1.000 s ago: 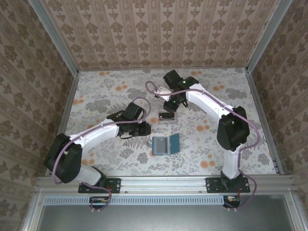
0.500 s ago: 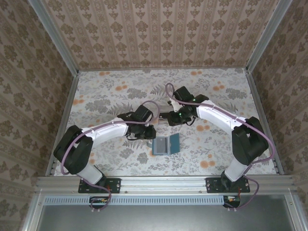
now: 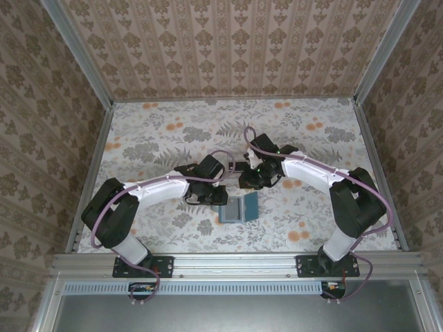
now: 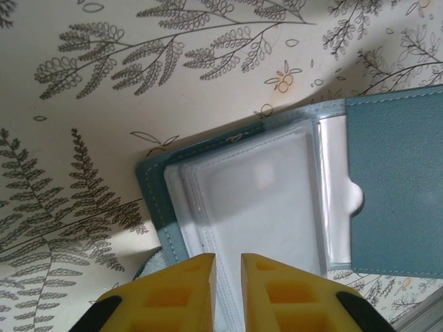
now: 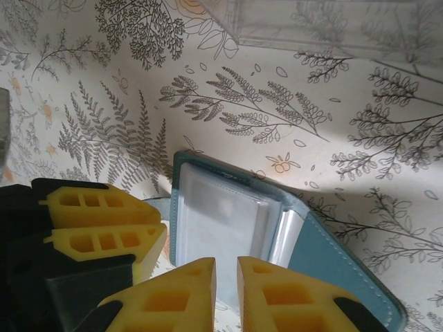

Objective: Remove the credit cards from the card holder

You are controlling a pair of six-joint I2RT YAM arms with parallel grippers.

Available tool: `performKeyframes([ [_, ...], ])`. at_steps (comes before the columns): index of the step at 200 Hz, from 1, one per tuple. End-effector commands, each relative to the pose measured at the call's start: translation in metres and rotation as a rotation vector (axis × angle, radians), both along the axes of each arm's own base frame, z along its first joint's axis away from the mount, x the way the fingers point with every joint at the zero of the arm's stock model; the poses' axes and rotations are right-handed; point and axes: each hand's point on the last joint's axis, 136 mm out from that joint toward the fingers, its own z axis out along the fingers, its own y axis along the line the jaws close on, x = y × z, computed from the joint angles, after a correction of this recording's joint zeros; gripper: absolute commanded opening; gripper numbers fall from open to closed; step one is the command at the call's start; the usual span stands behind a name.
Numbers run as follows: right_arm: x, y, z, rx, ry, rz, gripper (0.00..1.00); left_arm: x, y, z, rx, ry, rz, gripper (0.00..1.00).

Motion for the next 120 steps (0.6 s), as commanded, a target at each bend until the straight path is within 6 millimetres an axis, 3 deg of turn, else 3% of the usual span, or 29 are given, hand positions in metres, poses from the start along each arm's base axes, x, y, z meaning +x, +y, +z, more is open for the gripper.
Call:
performKeyframes([
  [1, -0.008, 0.009, 0.007, 0.044, 0.027, -0.010, 0.16, -0.007, 0.021, -0.017, 0.074, 0.034, 0.007, 0.16],
  [120, -0.035, 0.053, -0.025, 0.027, 0.122, 0.045, 0.19, -0.010, 0.039, -0.041, 0.029, 0.091, 0.056, 0.13],
])
